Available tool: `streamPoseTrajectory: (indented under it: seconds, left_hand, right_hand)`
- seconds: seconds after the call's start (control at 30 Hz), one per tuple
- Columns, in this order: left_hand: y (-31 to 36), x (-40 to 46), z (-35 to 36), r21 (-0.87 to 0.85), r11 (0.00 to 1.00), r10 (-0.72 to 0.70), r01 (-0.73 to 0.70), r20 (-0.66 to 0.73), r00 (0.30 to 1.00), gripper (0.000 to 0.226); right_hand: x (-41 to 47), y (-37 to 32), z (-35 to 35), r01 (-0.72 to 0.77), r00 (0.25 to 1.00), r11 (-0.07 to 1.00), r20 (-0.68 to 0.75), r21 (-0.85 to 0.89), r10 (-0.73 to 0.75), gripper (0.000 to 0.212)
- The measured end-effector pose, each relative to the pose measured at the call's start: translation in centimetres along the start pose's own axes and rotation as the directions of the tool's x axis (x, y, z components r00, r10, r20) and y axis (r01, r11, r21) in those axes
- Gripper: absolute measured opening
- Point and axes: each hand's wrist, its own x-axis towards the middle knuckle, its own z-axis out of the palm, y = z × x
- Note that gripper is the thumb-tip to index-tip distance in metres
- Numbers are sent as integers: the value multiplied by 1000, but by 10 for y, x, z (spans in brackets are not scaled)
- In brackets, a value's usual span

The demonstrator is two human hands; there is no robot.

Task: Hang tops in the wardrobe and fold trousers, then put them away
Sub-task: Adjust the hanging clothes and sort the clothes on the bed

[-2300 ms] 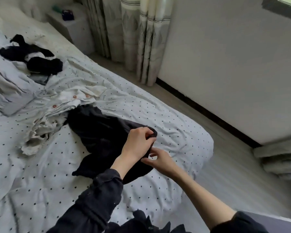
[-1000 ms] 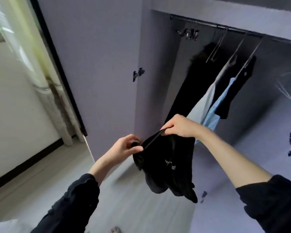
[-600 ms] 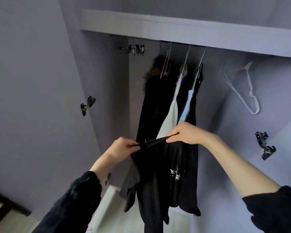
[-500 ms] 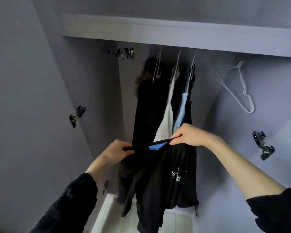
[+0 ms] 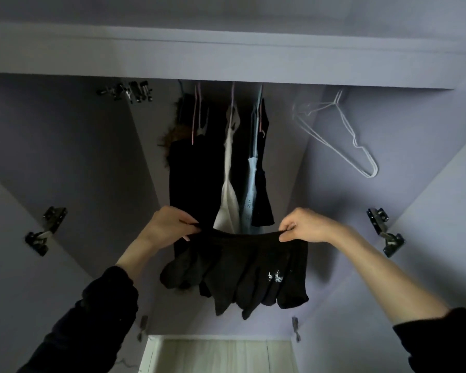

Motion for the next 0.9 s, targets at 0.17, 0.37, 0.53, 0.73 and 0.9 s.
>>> streamPoseTrajectory:
  seconds: [0.17,0.37,0.53,0.73,0.9]
  left_hand:
    - [42,6,10,-131,991,15,-12,21,1000,9]
    - [79,15,28,-137,990,43,-44,-8,999,11]
    - [83,15,33,-157,987,31,-36,-35,999,11]
    - [80,15,27,-128,992,7,-13,-48,999,13]
    - [76,16,26,-138,990,-14,6,-59,998,17]
  right_hand:
    - [8,27,-15,0,971,999,-240,37,9,8]
    - [22,48,-65,-133,580,985,-798,110,168,38]
    - [39,59,-99,-331,496,937,-824,112,274,56]
    - [55,82,-124,-497,488,867,-814,39,317,42]
    - [67,88,-129,-588,553,790,-799,-172,237,31]
